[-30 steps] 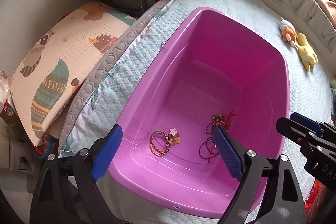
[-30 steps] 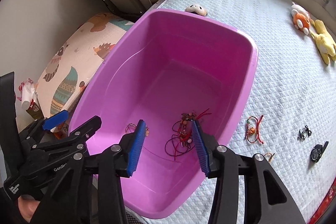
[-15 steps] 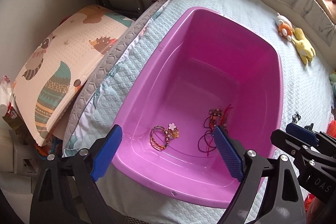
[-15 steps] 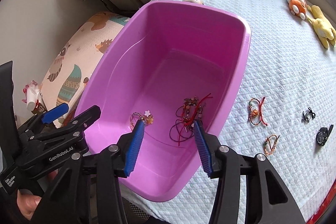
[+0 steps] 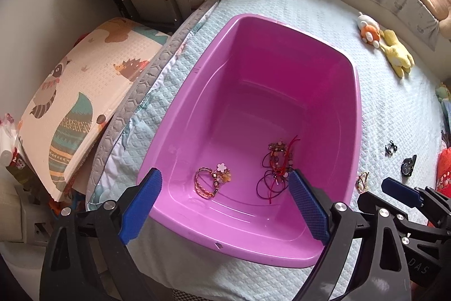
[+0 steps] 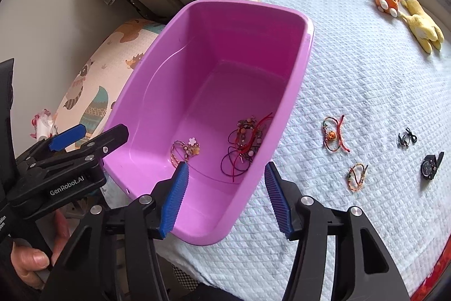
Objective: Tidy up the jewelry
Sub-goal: 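Withdraw both tools from the tub toward the orange bracelet and black watch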
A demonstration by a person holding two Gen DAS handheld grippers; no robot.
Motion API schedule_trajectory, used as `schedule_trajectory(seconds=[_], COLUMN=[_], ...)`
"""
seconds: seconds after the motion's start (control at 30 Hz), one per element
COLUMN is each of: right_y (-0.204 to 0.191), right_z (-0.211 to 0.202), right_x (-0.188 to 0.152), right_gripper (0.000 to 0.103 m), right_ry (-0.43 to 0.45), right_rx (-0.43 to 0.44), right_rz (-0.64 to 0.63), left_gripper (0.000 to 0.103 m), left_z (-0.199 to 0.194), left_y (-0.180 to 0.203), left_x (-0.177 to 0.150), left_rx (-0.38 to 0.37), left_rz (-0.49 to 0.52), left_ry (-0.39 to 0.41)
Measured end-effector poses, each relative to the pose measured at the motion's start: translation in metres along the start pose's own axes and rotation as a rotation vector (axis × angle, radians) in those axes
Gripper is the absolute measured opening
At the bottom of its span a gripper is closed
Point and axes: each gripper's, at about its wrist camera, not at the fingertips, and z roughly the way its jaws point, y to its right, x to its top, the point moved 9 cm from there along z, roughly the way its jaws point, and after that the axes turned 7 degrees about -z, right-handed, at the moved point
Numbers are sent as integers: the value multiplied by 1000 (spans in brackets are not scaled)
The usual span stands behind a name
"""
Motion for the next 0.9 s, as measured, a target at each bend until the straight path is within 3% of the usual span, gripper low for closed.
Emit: schedule_trajectory(seconds=[0.2,0.53,0.7,0.9], right_y=[37,131,186,262], right_z=[-19,-69,-91,-109], right_x=[-29,-93,-129,-169], right_gripper=[58,62,64,66], right_ry=[27,89,111,126], right_rx=[-30,-77,-98,-121], right_rz=[69,215,223,207], left_gripper=[93,95,96,97], left_z=[-13,-42,-52,-50], left_y=[35,131,182,229], left_x=[-9,-40,-66,-107], left_rx=[-31,-110,-103,-68], left_rz=[33,113,121,53], left_ry=[34,62,72,48])
